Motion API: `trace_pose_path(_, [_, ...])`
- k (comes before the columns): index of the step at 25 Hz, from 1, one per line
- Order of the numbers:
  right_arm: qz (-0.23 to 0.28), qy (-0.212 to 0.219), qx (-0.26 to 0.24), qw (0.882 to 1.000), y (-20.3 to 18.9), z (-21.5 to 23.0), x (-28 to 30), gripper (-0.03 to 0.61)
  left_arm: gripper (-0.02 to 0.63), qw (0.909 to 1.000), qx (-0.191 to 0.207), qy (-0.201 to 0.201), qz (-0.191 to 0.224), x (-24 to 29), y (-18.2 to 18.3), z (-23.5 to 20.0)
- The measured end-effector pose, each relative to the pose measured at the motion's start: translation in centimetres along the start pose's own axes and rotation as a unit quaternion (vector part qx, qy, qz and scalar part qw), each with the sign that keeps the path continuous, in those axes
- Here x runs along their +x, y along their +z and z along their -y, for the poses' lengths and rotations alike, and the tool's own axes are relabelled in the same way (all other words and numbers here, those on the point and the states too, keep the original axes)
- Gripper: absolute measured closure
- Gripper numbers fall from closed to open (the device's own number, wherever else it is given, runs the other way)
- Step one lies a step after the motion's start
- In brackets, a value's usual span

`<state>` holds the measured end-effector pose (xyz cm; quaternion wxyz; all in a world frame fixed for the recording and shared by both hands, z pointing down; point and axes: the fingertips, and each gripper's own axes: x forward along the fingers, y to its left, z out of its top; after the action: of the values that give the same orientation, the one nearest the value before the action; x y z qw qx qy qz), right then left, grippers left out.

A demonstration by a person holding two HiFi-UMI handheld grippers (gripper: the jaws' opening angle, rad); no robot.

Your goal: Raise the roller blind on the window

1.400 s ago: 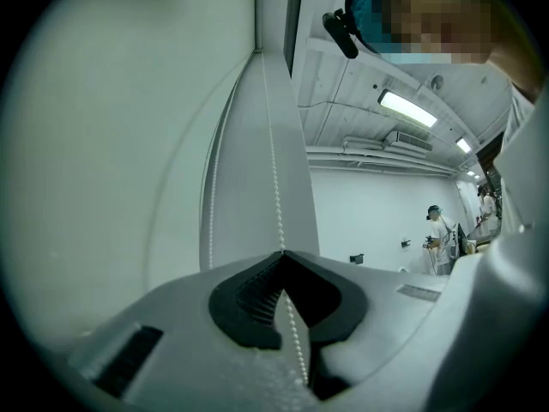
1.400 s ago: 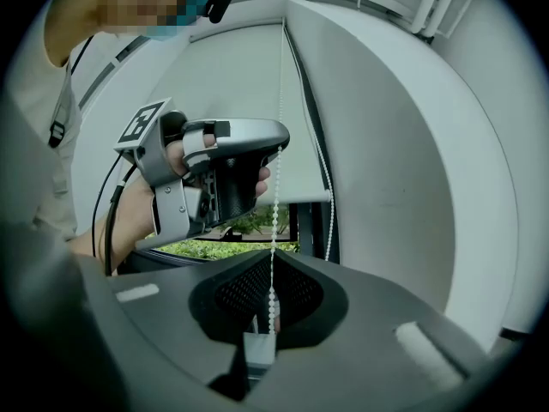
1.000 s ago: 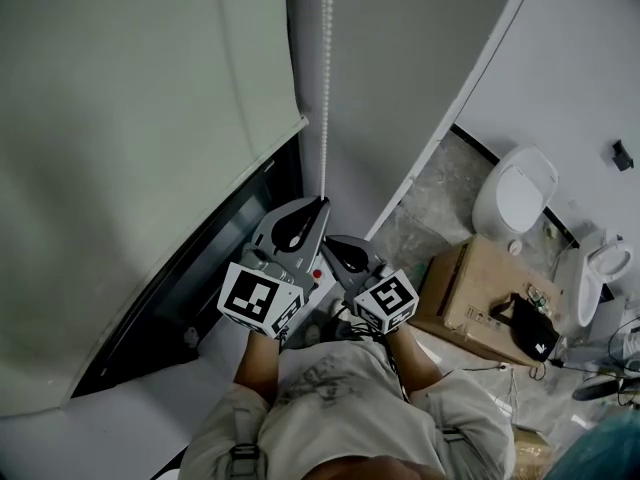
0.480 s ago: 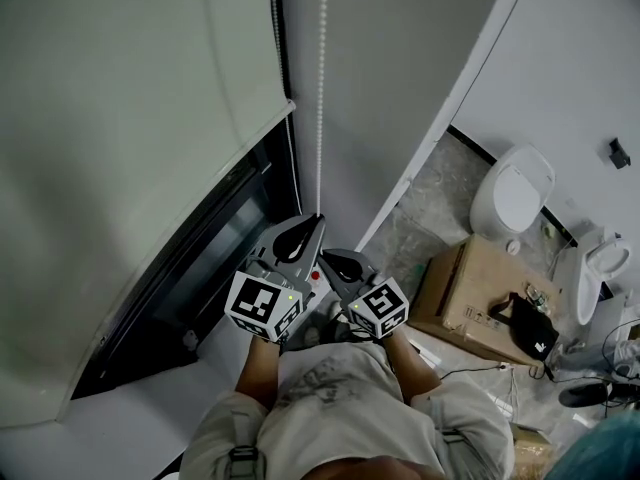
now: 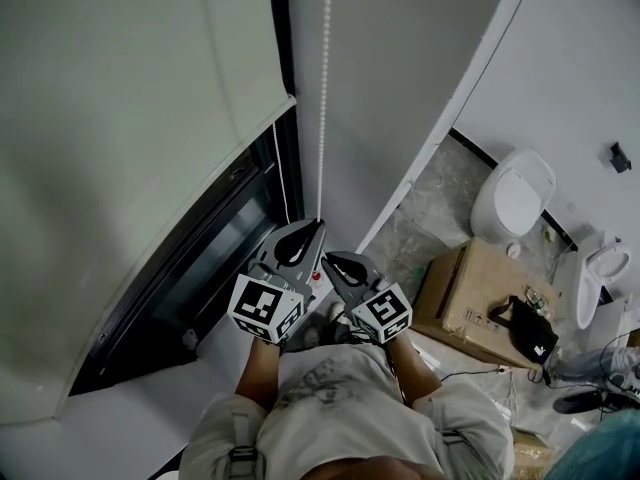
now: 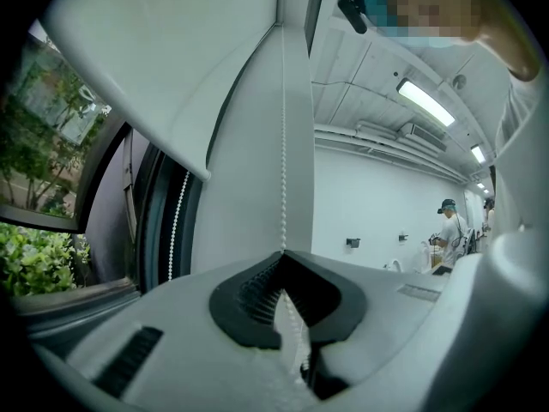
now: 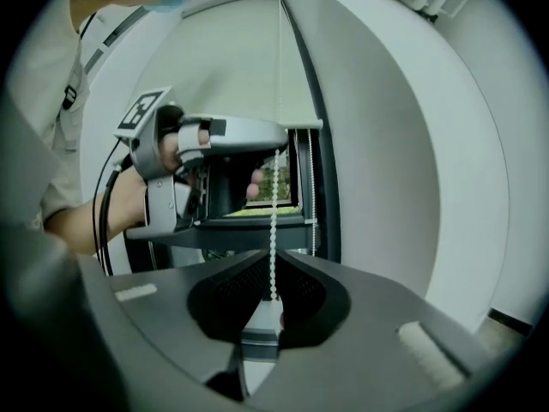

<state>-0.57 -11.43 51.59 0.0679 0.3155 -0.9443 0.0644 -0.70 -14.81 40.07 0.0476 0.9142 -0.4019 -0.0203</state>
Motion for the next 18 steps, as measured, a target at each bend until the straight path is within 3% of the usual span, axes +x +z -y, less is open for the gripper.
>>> trace_pose_path(5, [0.066,-0.004,-0.009,0.998,6.4,0.6,-2.4,0.502,0.603,1.0000,0.004,0.004,-0.001,0.0,0.4,-0.1])
trace_pose_path(11, [0.171,0.012,-0.061,0.983,17.5,0.4,-3.8,0.494,0.603,0.9999,0.009,0.006,-0.004,0.3,0.6,-0.2])
trace_pose_path(15, [0.204,0.030,-0.095,0.974,23.0,0.1,-3.2,0.491,0.603,0.9999,0.010,0.005,-0.005,0.4,0.5,-0.3])
trace_pose_path(18, [0.202,0.042,-0.110,0.972,24.6,0.2,-2.4,0.491,0.603,0.9999,0.010,0.003,-0.005,0.4,0.4,-0.3])
